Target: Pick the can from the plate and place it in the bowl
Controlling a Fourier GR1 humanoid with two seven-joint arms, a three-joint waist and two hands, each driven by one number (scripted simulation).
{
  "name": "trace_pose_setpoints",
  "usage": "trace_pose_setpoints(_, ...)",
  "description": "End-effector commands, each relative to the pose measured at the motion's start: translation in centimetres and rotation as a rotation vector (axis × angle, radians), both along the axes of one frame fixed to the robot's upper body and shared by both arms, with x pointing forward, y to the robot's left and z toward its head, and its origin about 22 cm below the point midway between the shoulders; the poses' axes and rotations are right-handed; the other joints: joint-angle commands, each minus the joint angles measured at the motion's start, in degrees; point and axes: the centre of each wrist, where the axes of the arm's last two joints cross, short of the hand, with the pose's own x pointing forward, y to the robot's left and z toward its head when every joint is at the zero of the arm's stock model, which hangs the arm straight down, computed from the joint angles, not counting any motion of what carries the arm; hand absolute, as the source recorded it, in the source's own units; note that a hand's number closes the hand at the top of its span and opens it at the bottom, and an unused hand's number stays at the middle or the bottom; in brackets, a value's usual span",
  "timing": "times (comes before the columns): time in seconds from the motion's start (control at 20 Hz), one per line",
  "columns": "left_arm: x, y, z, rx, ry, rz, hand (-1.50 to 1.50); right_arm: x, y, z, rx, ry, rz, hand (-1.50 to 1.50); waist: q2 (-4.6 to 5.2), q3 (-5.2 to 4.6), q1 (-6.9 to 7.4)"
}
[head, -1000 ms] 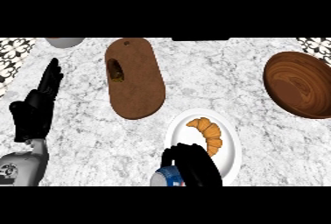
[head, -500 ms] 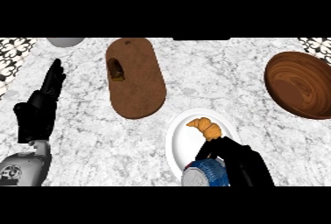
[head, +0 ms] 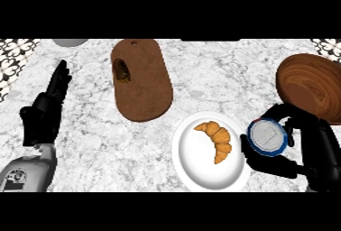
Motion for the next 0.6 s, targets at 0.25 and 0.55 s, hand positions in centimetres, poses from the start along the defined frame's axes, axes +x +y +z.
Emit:
trace_pose_setpoints(0.25,0.3,0.6,0.1,-0.017,0.005,-0.023,0.0,7.8,-10.8,-0.6,0.12,-0.121,-0.15,1.5,0.25,0.04,0.83)
trace_pose_setpoints(0.55,1.5,1.2,0.6,0.014,-0.012,-0.024,0.0,11.6,-15.1,-1.9,-0.106,-0.147,-0.233,1.5,0.47,0.01,1.1)
